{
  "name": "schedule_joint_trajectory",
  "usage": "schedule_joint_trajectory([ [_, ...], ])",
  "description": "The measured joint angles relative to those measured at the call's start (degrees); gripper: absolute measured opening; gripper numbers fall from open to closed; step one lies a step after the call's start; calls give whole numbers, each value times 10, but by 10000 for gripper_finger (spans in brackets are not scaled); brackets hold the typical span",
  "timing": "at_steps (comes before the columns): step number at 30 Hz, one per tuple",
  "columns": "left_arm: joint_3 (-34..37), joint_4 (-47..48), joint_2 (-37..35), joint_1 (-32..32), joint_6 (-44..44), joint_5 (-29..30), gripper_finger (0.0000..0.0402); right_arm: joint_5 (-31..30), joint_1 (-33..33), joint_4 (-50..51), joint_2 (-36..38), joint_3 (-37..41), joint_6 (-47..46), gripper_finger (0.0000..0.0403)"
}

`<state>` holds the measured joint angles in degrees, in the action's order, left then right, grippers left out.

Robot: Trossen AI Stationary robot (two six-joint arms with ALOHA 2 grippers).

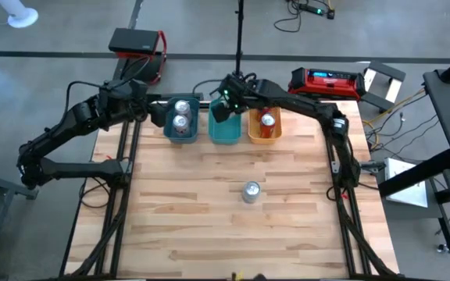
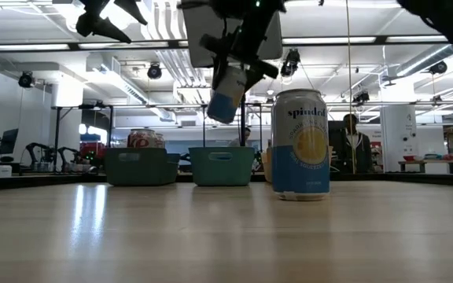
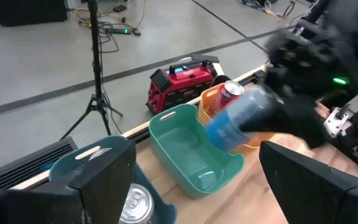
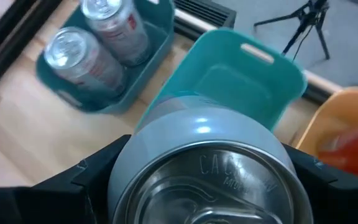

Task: Sort soda cans
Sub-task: Put the top blue-white soda can into the green bin

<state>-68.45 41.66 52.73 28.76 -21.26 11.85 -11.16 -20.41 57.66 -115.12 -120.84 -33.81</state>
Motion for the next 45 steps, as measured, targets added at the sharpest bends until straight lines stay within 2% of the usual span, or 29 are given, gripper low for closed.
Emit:
schedule_joint_trajectory([
  [10,0,-7,24,0,-18,17,327,15,-43,47,-135,-143,133,298],
  [26,0,-22,74,0,-30,26,327,22,-65,14,-189,-128,223,299],
  [41,0,-27,88,0,-33,26,327,6,-66,8,-215,-128,234,300],
  [45,0,-30,88,0,-33,26,327,6,-68,8,-217,-126,234,320],
])
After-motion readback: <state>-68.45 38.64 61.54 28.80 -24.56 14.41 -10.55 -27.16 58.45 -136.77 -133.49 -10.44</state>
